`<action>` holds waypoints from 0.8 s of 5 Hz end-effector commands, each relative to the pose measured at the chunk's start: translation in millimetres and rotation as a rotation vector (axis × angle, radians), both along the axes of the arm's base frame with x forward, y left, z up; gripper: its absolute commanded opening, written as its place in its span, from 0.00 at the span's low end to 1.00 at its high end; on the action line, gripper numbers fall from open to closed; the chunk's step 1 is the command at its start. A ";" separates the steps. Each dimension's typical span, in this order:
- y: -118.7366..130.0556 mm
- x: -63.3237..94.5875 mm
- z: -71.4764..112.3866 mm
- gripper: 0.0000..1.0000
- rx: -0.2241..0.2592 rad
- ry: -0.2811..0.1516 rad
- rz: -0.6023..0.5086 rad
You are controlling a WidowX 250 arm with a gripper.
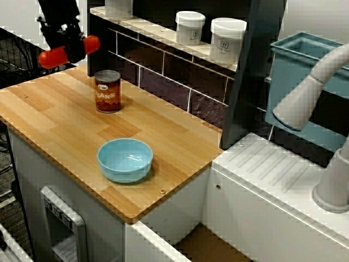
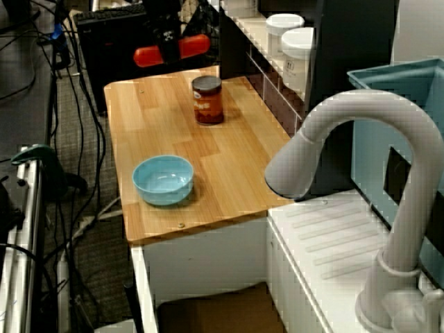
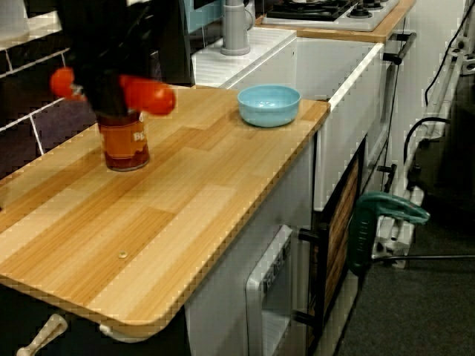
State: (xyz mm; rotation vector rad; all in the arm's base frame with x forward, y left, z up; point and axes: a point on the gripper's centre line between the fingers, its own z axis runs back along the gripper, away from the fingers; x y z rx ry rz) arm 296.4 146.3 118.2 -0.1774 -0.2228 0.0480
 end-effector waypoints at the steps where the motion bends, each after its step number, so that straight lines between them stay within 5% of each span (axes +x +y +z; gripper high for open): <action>1: -50.5 -22.3 25.0 0.00 0.046 -0.089 -0.123; 4: -132.1 -25.1 -3.2 0.00 0.136 -0.101 -0.217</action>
